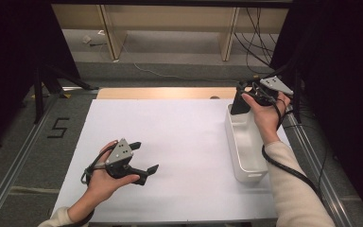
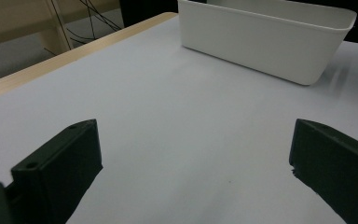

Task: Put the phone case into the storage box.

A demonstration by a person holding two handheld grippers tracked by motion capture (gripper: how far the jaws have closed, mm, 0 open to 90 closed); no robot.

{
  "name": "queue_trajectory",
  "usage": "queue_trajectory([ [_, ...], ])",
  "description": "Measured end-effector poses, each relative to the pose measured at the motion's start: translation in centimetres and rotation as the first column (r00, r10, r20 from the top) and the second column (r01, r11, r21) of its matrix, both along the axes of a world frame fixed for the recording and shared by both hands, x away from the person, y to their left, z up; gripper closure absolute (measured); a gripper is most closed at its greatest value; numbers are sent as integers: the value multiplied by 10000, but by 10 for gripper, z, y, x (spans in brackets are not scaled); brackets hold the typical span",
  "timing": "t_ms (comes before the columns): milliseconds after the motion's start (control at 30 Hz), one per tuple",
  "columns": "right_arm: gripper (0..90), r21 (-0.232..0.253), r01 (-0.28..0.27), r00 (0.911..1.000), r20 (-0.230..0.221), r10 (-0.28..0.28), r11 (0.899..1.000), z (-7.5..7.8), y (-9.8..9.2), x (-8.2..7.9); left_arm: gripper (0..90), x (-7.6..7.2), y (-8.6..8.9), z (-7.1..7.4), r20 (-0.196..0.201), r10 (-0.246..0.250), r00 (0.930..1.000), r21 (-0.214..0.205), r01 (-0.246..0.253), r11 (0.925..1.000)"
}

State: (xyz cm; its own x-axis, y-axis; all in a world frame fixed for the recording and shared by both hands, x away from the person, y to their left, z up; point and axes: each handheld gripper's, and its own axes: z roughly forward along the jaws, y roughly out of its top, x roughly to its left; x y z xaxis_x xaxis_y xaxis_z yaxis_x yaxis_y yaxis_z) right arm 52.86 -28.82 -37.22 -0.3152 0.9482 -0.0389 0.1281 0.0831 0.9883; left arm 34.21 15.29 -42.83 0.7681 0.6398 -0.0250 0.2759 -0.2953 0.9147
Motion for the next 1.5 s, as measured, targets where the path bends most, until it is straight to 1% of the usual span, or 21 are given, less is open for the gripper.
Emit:
queue_trajectory([
  [933,153,-58,-26,9998,-193,25,10000,-6,0,3,19,0,-1,0,-21,-47,10000,45,47,10000],
  [1300,153,-117,-27,9992,-398,22,9999,-9,1,6,19,0,0,-1,-31,-43,10000,27,43,10000],
  [1500,152,-131,-26,9991,-432,21,9999,-9,1,6,19,0,-1,-1,-19,-37,10000,47,38,10000],
])
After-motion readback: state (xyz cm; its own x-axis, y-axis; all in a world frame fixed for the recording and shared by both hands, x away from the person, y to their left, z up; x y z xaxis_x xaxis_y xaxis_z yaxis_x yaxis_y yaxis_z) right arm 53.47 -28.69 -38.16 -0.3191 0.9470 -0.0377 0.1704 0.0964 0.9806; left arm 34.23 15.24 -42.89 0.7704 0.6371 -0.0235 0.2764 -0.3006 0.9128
